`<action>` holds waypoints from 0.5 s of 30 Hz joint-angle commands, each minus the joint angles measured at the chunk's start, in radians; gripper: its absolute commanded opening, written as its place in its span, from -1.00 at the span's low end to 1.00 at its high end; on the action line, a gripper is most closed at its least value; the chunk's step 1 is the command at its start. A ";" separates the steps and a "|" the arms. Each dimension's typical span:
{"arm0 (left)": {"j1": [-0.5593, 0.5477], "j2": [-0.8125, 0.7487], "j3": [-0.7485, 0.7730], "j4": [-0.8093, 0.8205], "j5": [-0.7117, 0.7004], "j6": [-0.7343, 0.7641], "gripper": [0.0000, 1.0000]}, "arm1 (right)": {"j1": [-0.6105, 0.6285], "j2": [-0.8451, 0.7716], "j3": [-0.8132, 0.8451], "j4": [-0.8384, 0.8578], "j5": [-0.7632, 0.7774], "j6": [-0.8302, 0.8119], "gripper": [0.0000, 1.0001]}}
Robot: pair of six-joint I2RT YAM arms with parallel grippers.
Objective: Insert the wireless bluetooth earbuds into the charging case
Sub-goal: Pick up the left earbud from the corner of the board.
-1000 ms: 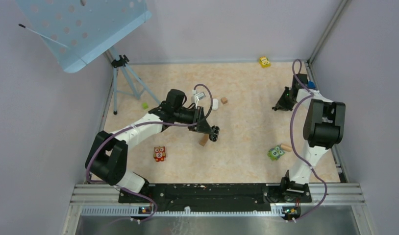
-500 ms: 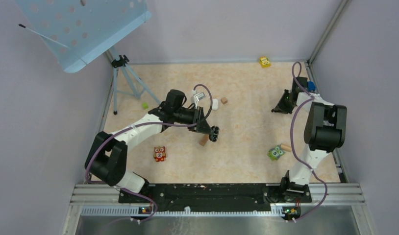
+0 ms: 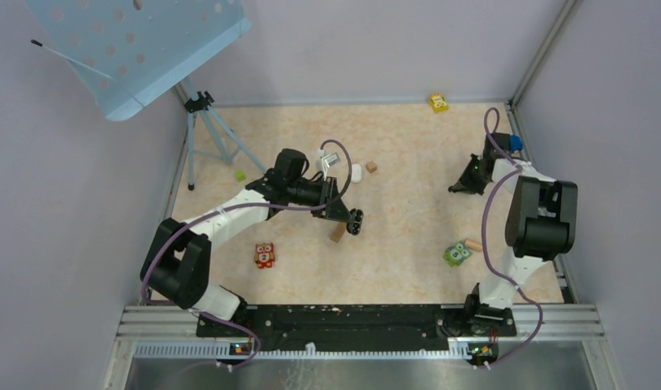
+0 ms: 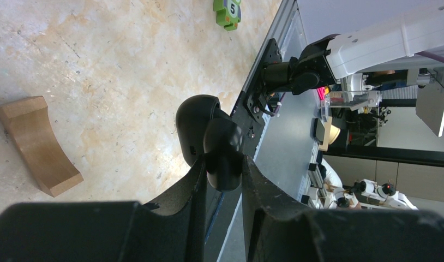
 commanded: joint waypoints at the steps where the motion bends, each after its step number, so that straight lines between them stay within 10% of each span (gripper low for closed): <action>1: -0.002 -0.058 -0.028 0.083 -0.020 -0.026 -1.00 | 0.004 -0.113 -0.040 -0.007 -0.039 0.022 -0.95; 15: -0.002 -0.070 -0.072 0.172 -0.059 -0.092 -1.00 | 0.313 -0.405 -0.284 -0.049 -0.090 0.115 -0.87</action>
